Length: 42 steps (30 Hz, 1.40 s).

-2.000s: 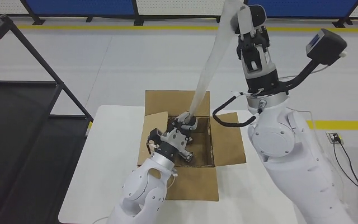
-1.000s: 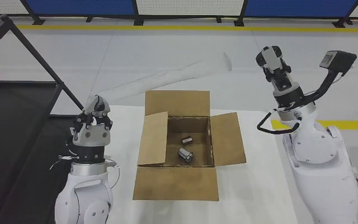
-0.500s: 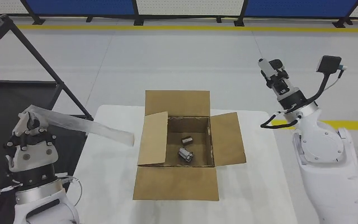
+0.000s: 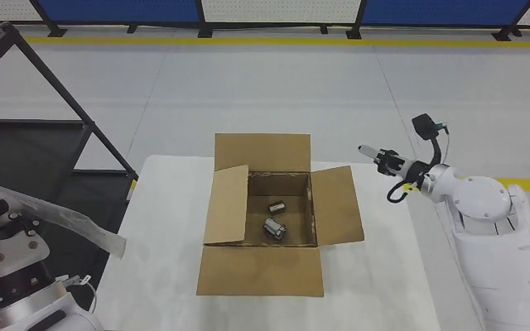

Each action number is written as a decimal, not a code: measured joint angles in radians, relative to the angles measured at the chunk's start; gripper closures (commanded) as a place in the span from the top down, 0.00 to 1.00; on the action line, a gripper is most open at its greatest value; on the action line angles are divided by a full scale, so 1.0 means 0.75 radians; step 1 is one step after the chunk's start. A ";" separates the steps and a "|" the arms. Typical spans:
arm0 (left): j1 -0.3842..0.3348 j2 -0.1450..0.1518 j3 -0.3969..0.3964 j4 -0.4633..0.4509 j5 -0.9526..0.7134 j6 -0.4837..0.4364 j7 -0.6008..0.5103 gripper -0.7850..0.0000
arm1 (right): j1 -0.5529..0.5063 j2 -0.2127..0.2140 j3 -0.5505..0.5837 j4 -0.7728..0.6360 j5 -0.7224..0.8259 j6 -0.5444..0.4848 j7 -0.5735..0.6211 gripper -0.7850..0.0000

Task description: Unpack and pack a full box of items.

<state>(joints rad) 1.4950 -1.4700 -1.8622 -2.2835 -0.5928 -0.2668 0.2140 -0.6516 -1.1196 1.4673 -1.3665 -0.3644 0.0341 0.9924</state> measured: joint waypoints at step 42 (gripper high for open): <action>0.154 -0.019 0.076 -0.004 -0.090 -0.123 -0.106 0.00 | 0.247 -0.038 -0.317 0.169 0.619 -0.169 0.176 1.00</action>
<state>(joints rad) 1.6104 -1.4841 -1.8051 -2.2865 -0.6601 -0.3593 0.1346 -0.4664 -1.1478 1.2294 -1.2397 0.1001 -0.0928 1.1246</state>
